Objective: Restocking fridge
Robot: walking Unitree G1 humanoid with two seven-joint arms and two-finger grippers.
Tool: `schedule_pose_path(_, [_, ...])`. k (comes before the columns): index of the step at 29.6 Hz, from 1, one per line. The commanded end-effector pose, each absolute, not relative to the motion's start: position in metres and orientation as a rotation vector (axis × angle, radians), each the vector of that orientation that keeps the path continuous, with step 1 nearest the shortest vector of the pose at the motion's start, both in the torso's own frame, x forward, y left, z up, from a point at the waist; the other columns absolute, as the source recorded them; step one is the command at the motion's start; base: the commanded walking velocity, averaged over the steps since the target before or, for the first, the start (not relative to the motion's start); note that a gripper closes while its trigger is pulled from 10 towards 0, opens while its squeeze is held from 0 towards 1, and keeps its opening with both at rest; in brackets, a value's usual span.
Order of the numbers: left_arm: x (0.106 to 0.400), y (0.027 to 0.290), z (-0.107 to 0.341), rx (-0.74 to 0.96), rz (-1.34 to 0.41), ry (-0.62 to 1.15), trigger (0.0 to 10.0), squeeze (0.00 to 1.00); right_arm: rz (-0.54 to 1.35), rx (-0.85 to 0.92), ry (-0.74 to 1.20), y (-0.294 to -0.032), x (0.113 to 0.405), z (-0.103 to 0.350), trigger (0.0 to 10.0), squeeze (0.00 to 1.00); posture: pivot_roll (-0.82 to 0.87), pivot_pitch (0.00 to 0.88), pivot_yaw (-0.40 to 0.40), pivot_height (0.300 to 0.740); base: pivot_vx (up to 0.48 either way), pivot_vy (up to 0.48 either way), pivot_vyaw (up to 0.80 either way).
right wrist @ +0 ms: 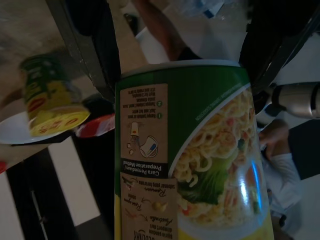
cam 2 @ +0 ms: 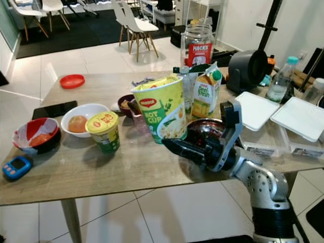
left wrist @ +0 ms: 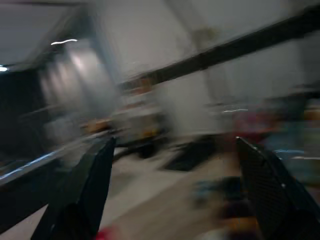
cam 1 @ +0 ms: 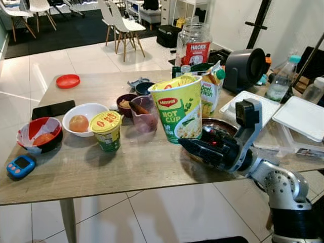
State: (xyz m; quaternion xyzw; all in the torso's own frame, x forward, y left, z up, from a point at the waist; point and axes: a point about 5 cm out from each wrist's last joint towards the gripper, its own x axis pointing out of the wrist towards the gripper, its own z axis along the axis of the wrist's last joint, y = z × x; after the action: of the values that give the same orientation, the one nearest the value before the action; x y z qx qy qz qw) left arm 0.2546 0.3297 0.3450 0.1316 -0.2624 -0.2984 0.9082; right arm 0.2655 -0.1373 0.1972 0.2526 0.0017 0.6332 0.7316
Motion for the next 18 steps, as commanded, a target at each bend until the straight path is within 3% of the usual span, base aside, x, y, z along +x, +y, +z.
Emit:
schedule_pose_path(1, [0.253,0.313,0.344,0.239,-0.756,-0.544,10.0,0.00,1.414,0.532,-0.003,-0.133,0.263,0.199,10.0,0.00,-0.02,0.000,0.014,0.740,0.000,0.000,0.00])
schedule_pose_path(2, [0.250,0.293,0.347,0.247,-0.902,-0.527,10.0,0.00,1.428,0.522,0.011,-0.130,0.262,0.197,10.0,0.00,-0.02,0.000,0.013,0.740,0.000,0.000,0.00])
schedule_pose_path(4, [0.250,0.293,0.347,0.247,-0.902,-0.527,10.0,0.00,1.428,0.522,0.011,-0.130,0.262,0.197,10.0,0.00,-0.02,0.000,0.013,0.740,0.000,0.000,0.00])
schedule_pose_path(6, [0.247,0.267,0.340,0.314,-1.104,-0.433,10.0,0.00,1.444,0.513,0.031,-0.125,0.260,0.194,10.0,0.00,-0.02,0.000,0.016,0.740,0.000,0.000,0.00])
schedule_pose_path(9, [0.244,0.256,0.334,0.342,-1.201,-0.370,10.0,0.00,1.455,0.509,0.041,-0.122,0.258,0.192,10.0,0.00,-0.02,0.000,0.017,0.740,0.000,0.000,0.00])
schedule_pose_path(11, [0.242,0.240,0.321,0.391,-1.352,-0.236,10.0,0.00,1.482,0.493,0.067,-0.116,0.254,0.187,10.0,0.00,-0.02,0.000,0.021,0.740,0.000,0.000,0.00])
schedule_pose_path(18, [0.238,0.228,0.290,0.446,-1.536,0.048,10.0,0.00,1.522,0.469,0.095,-0.104,0.251,0.181,10.0,0.00,-0.02,0.000,0.031,0.740,0.000,0.000,0.00])
